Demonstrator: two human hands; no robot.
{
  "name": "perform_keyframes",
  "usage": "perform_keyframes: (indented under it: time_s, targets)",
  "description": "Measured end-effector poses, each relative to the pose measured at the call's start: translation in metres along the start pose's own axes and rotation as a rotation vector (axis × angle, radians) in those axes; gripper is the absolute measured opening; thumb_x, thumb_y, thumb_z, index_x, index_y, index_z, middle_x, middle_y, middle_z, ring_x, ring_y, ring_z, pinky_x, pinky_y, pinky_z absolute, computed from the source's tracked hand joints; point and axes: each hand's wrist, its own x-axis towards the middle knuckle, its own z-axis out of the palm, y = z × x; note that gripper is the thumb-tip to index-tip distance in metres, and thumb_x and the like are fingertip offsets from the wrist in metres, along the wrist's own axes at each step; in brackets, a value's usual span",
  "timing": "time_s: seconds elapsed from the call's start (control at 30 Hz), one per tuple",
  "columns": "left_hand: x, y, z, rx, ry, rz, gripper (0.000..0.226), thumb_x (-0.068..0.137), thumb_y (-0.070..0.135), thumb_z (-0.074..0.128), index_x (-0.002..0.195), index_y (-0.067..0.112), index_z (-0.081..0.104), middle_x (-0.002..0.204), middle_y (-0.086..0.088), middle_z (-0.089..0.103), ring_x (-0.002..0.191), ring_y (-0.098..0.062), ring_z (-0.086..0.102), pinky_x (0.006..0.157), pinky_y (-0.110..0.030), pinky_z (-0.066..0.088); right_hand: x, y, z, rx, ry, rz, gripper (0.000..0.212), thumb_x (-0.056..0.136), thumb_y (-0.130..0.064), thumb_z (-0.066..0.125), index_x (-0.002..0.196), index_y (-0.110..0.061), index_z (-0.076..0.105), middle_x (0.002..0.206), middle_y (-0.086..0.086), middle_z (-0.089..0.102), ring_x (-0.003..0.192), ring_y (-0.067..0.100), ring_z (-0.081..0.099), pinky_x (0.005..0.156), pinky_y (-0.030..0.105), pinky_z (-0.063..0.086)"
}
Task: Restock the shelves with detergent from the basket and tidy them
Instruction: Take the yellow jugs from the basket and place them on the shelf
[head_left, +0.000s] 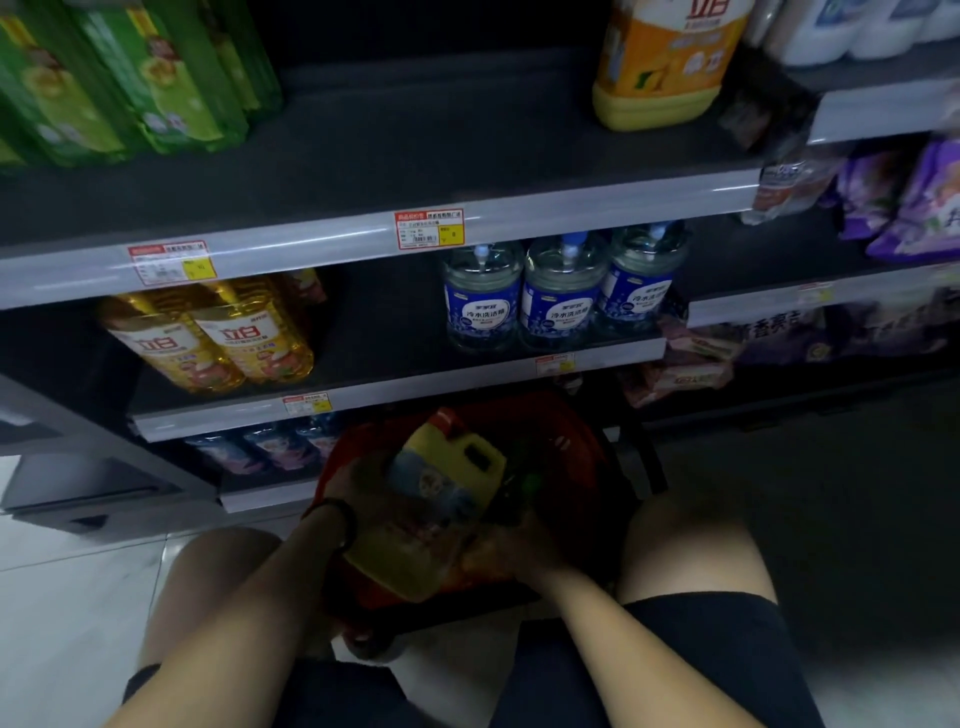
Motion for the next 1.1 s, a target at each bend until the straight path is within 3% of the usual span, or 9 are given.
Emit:
perform_keyframes:
  time_s: [0.1, 0.2, 0.37, 0.47, 0.57, 0.67, 0.77, 0.9, 1.1]
  targets:
    - [-0.019, 0.001, -0.015, -0.295, 0.073, 0.041, 0.091, 0.04, 0.073, 0.095, 0.119, 0.04, 0.065, 0.119, 0.003, 0.076, 0.106, -0.019, 0.074, 0.091, -0.046, 0.063, -0.041, -0.044, -0.009, 0.126, -0.191, -0.049, 0.024, 0.095, -0.028, 0.081, 0.116, -0.025, 0.071, 0.107, -0.001, 0.074, 0.083, 0.004, 0.074, 0.066, 0.017, 0.057]
    - [-0.063, 0.028, -0.039, -0.56, 0.072, 0.053, 0.067, 0.052, 0.049, 0.101, 0.111, 0.03, 0.075, 0.102, 0.0, 0.083, 0.093, -0.022, 0.08, 0.087, -0.049, 0.064, -0.073, -0.081, -0.024, 0.242, -0.296, -0.265, 0.053, 0.083, -0.01, 0.086, 0.13, -0.02, 0.066, 0.116, 0.001, 0.078, 0.1, 0.013, 0.078, 0.081, 0.028, 0.063]
    - [-0.118, 0.079, -0.071, -0.784, 0.108, 0.195, 0.049, 0.067, 0.043, 0.086, 0.109, 0.02, 0.076, 0.099, -0.002, 0.083, 0.096, -0.026, 0.08, 0.082, -0.042, 0.064, -0.117, -0.126, -0.028, 0.481, -0.32, -0.435, 0.083, 0.069, -0.014, 0.095, 0.144, -0.01, 0.061, 0.133, 0.024, 0.072, 0.121, 0.048, 0.069, 0.104, 0.068, 0.053]
    - [-0.144, 0.11, -0.084, -0.831, 0.184, 0.288, 0.073, 0.065, 0.058, 0.089, 0.125, 0.026, 0.064, 0.113, 0.001, 0.08, 0.101, -0.019, 0.079, 0.085, -0.039, 0.064, -0.149, -0.159, -0.04, 0.453, -0.192, -0.607, 0.072, 0.07, -0.006, 0.088, 0.138, -0.008, 0.063, 0.123, 0.02, 0.077, 0.11, 0.044, 0.075, 0.091, 0.058, 0.063]
    - [-0.169, 0.138, -0.099, -0.739, 0.398, 0.361, 0.068, 0.075, 0.06, 0.085, 0.131, 0.038, 0.051, 0.121, 0.014, 0.071, 0.108, -0.009, 0.071, 0.095, -0.039, 0.06, -0.176, -0.192, -0.053, 0.391, -0.026, -0.769, 0.072, 0.068, -0.008, 0.091, 0.134, -0.012, 0.063, 0.117, 0.013, 0.08, 0.105, 0.035, 0.078, 0.084, 0.046, 0.066]
    - [-0.202, 0.176, -0.116, -0.853, 0.39, 0.462, 0.057, 0.076, 0.059, 0.086, 0.124, 0.05, 0.057, 0.109, 0.015, 0.079, 0.096, -0.01, 0.078, 0.08, -0.049, 0.066, -0.21, -0.226, -0.059, 0.198, 0.151, -0.936, 0.069, 0.07, -0.026, 0.097, 0.131, -0.027, 0.064, 0.116, -0.003, 0.08, 0.104, 0.017, 0.078, 0.089, 0.04, 0.064]
    - [-0.229, 0.213, -0.133, -0.958, 0.389, 0.583, 0.072, 0.063, 0.054, 0.093, 0.126, 0.04, 0.061, 0.107, 0.01, 0.08, 0.094, -0.013, 0.08, 0.076, -0.05, 0.067, -0.248, -0.26, -0.064, -0.023, 0.349, -1.071, 0.077, 0.074, -0.045, 0.088, 0.143, -0.041, 0.054, 0.113, -0.017, 0.078, 0.098, -0.001, 0.075, 0.084, 0.028, 0.062]
    - [-0.246, 0.247, -0.161, -0.911, 0.506, 0.743, 0.071, 0.066, 0.041, 0.095, 0.128, 0.026, 0.064, 0.114, 0.005, 0.079, 0.105, -0.018, 0.078, 0.087, -0.041, 0.064, -0.287, -0.293, -0.086, -0.296, 0.334, -1.273, 0.113, 0.076, -0.036, 0.085, 0.169, -0.04, 0.021, 0.153, -0.023, 0.054, 0.14, -0.004, 0.053, 0.111, 0.023, 0.049]
    - [-0.265, 0.28, -0.216, -0.93, 0.487, 0.844, 0.041, 0.072, 0.027, 0.094, 0.109, 0.015, 0.079, 0.104, -0.008, 0.082, 0.098, -0.03, 0.08, 0.09, -0.057, 0.063, -0.323, -0.333, -0.146, -0.267, 0.24, -1.332, 0.075, 0.095, -0.028, 0.08, 0.147, -0.069, 0.043, 0.162, -0.023, 0.04, 0.154, -0.006, 0.029, 0.121, 0.03, 0.043]
